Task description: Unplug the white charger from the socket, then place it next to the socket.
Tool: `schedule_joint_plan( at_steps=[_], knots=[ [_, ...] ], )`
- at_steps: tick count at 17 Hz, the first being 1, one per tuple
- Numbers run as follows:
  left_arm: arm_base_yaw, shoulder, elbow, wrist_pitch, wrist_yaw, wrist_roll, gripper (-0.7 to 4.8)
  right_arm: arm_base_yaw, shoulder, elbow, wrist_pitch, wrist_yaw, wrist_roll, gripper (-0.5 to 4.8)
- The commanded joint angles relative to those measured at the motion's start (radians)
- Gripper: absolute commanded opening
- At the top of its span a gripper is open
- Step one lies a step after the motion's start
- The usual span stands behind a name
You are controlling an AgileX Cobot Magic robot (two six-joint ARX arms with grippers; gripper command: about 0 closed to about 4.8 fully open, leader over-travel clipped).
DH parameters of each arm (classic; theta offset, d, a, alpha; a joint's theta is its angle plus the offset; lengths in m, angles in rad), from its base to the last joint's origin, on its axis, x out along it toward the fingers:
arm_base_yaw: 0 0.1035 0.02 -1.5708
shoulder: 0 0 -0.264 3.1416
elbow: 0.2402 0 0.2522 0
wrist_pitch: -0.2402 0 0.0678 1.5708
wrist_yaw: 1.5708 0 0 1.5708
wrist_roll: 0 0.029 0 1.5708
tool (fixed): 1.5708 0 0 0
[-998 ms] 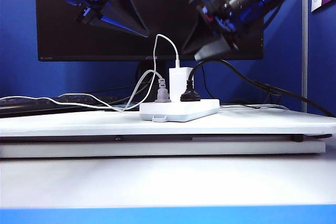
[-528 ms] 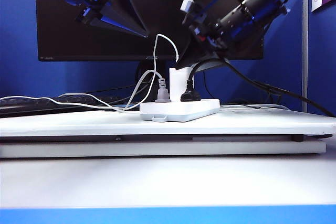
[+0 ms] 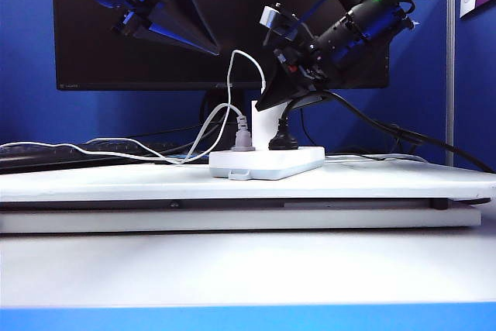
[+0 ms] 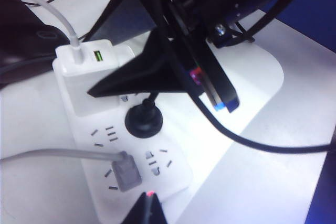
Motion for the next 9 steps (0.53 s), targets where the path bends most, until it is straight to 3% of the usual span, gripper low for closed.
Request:
schedule_joint_plan(
  at_steps=[1, 3, 5, 9],
  knots=[
    [-0.001, -0.001, 0.004, 0.013, 0.007, 0.008, -0.05, 0.004, 0.006, 0.003, 0.008, 0.027, -0.007, 2.14],
    [-0.001, 0.01, 0.004, 0.026, 0.018, 0.028, -0.05, 0.011, 0.007, 0.003, 0.009, 0.037, -0.007, 2.03],
    [-0.001, 0.031, 0.004, 0.045, 0.064, 0.038, -0.05, 0.018, 0.007, 0.003, 0.01, 0.05, -0.007, 1.34],
    [-0.001, 0.1, 0.004, 0.093, 0.105, 0.056, -0.05, 0.034, 0.007, 0.003, 0.008, 0.064, -0.008, 1.25]
  ],
)
